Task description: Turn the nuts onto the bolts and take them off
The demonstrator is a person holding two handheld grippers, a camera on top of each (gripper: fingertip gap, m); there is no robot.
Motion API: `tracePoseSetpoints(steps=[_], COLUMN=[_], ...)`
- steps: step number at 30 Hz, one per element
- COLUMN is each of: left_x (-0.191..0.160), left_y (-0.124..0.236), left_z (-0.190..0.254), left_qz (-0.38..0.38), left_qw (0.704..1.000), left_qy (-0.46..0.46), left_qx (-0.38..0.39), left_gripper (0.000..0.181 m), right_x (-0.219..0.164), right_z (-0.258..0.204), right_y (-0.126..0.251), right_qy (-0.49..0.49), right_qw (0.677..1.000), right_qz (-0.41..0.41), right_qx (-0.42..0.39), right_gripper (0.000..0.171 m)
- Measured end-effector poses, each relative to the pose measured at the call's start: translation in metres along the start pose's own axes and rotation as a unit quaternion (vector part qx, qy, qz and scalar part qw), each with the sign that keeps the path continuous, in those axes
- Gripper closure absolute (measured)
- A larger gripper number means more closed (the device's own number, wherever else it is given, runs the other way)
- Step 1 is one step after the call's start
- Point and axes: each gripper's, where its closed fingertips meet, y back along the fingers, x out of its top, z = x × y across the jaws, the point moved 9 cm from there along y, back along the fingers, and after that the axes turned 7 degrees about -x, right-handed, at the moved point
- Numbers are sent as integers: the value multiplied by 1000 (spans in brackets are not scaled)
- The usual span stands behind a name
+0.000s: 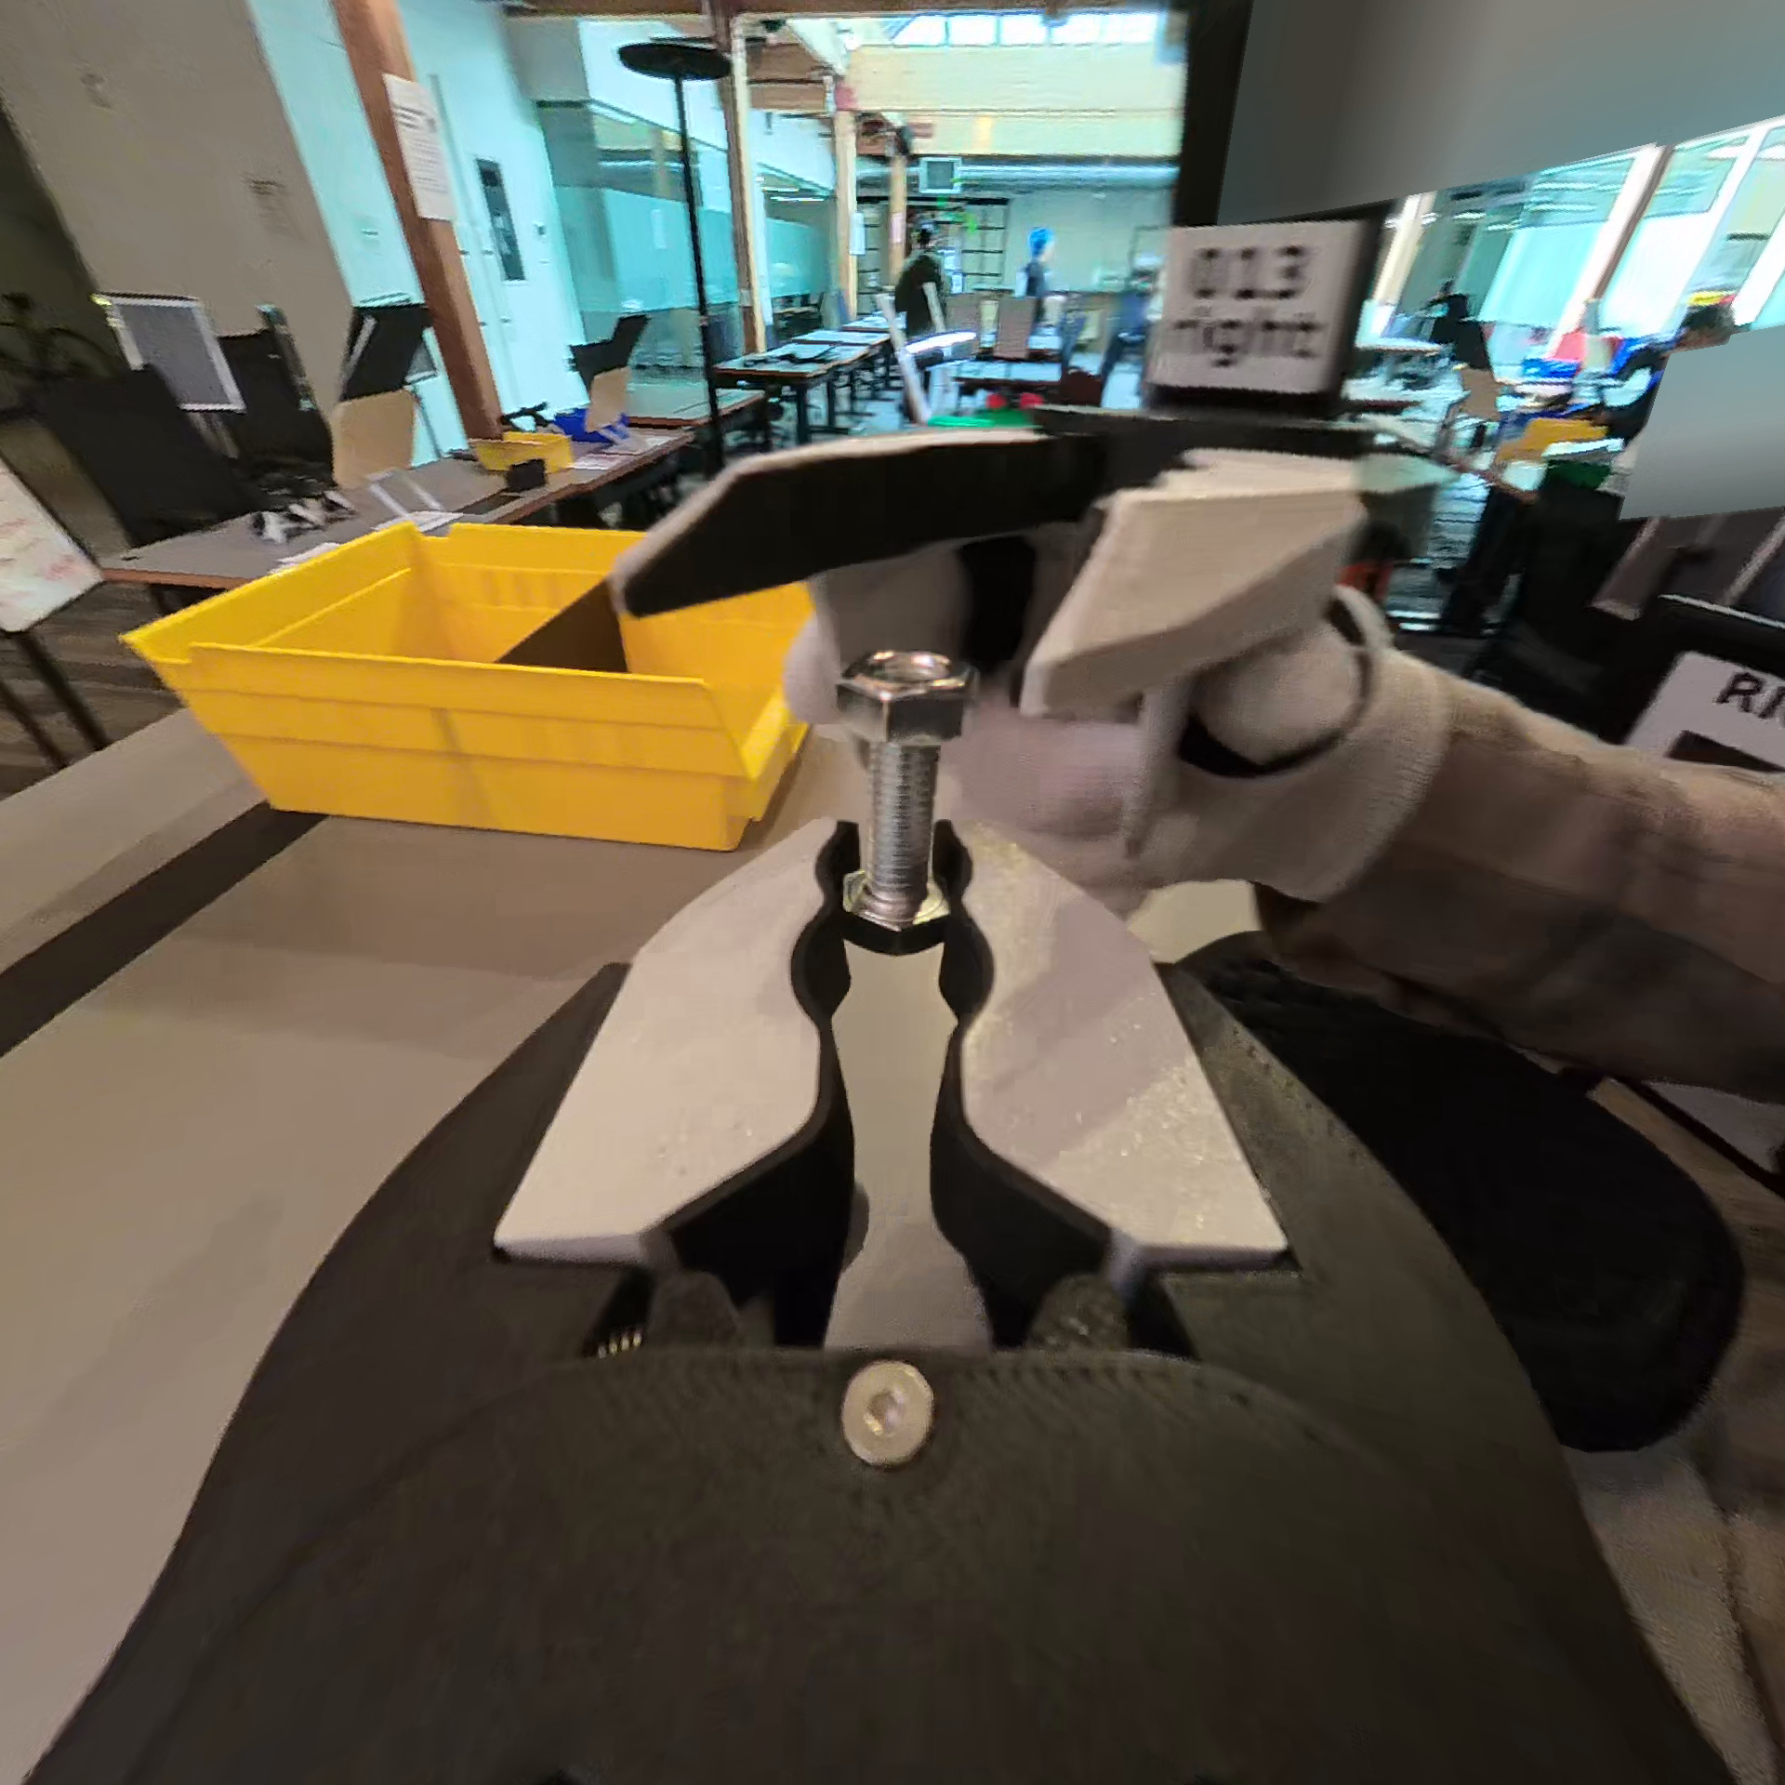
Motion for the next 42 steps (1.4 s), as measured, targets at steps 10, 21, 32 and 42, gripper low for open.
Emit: tracePoseSetpoints(steps=[10,21,32,42], left_x=[-3,2,9,10], left_y=[-1,1,-9,-10], left_z=[-2,4,41,51], left_qz=[-5,10,14,19], left_qw=[999,1000,992,986], left_qy=[-14,-1,-26,-15], left_qx=[48,-4,-123,-166], left_gripper=[166,166,166,166], right_x=[-14,-8,-1,2], right_z=[-32,-13,11,4], right_y=[-5,2,-2,-12], right_qy=[55,12,-55,-46], right_qw=[963,999,875,807], right_qz=[-24,-12,-16,-32], right_qx=[-264,-49,480,588], right_gripper=[154,155,155,154])
